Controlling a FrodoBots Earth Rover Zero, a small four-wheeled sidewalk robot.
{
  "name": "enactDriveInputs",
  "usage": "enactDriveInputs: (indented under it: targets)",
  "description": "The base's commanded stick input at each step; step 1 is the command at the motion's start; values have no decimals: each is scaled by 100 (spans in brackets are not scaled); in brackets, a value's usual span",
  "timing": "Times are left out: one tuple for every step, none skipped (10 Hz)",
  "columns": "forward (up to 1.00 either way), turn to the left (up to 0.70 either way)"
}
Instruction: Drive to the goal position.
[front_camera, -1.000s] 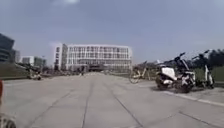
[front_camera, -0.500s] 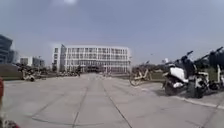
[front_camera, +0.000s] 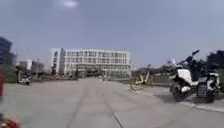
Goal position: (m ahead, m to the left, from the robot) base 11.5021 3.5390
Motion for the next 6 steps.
enactDriveInputs:
  targets:
    - [100, 40]
    - [100, 40]
    - [100, 40]
    - [100, 40]
    - [100, 40]
    - [100, 40]
